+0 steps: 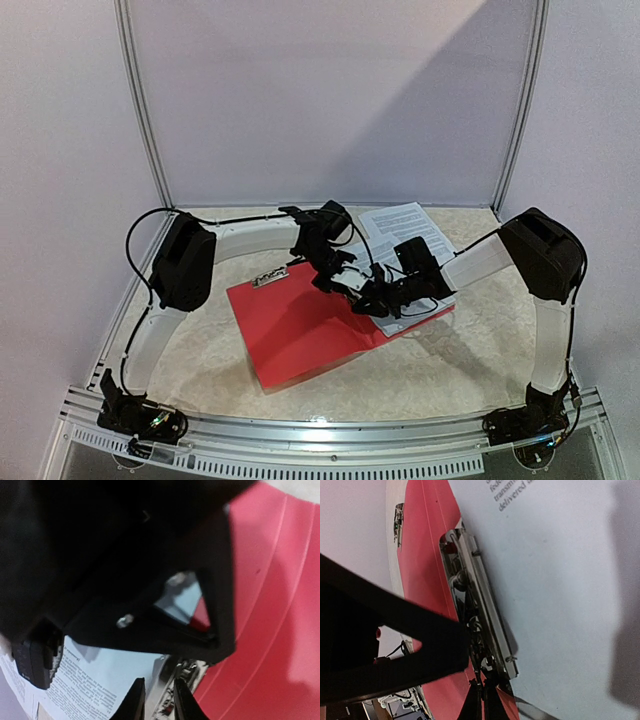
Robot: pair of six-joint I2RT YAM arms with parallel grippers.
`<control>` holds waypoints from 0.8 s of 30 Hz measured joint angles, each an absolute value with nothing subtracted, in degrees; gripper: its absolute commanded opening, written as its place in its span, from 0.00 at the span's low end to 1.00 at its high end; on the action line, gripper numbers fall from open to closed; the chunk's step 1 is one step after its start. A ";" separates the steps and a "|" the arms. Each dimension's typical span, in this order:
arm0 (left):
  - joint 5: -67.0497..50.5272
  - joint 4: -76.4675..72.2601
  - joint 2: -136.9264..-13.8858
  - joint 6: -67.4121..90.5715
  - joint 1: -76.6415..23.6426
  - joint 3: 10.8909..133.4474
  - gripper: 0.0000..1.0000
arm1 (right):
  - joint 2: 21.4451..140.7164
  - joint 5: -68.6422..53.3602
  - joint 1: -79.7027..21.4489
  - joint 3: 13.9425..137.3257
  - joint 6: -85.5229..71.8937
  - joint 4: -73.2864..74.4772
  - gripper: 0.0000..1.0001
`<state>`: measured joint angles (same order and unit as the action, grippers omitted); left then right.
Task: Put the files into the folder
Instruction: Clamp the file and folder with some files.
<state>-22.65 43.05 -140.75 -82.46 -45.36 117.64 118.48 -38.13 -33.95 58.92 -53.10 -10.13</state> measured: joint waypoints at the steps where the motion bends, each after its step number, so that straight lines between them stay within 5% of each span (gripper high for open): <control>1: -21.85 44.14 -141.82 -82.41 -45.36 119.83 0.18 | 118.48 -38.11 -33.93 58.92 -53.10 -10.13 0.01; 24: -24.45 60.14 -143.92 -90.52 -43.72 124.57 0.26 | 118.43 -38.09 -33.93 58.85 -53.10 -10.28 0.01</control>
<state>-24.45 60.14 -143.92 -90.52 -43.72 124.57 118.43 -38.09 -33.93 58.85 -53.10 -10.28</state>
